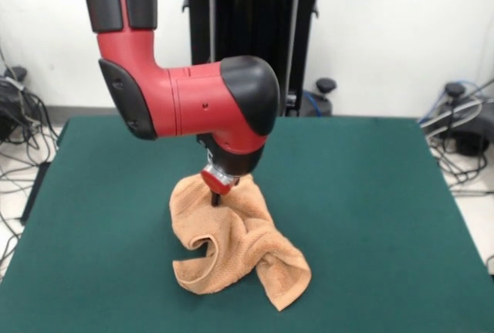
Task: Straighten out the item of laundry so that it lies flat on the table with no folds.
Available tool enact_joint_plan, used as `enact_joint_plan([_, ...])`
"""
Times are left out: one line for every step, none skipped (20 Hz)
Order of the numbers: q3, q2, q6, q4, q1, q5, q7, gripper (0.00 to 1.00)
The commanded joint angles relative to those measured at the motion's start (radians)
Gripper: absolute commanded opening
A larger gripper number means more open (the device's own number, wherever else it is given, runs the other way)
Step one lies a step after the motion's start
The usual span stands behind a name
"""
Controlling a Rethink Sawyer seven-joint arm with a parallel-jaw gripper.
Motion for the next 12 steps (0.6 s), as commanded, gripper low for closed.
enact_joint_plan([0.035,0.036,-0.087,-0.008,0.006,-0.075,-0.092,1.00])
enact_joint_plan([0.033,0.040,-0.093,-0.009,0.005,-0.078,-0.091,1.00])
enact_joint_plan([0.031,0.044,-0.098,-0.011,0.004,-0.081,-0.089,1.00])
enact_joint_plan([0.031,0.050,-0.103,-0.014,0.004,-0.082,-0.089,1.00])
enact_joint_plan([0.031,0.057,-0.108,-0.020,0.004,-0.084,-0.088,1.00])
enact_joint_plan([0.031,0.062,-0.114,-0.024,0.005,-0.085,-0.087,1.00])
enact_joint_plan([0.030,0.066,-0.118,-0.026,0.005,-0.086,-0.087,1.00])
enact_joint_plan([0.028,0.063,-0.121,-0.022,0.005,-0.087,-0.086,1.00])
enact_joint_plan([0.027,0.061,-0.121,-0.021,0.007,-0.085,-0.084,1.00])
enact_joint_plan([0.028,0.055,-0.114,-0.019,0.013,-0.080,-0.081,1.00])
enact_joint_plan([0.028,0.053,-0.110,-0.020,0.015,-0.076,-0.079,1.00])
enact_joint_plan([0.027,0.058,-0.110,-0.026,0.017,-0.076,-0.079,1.00])
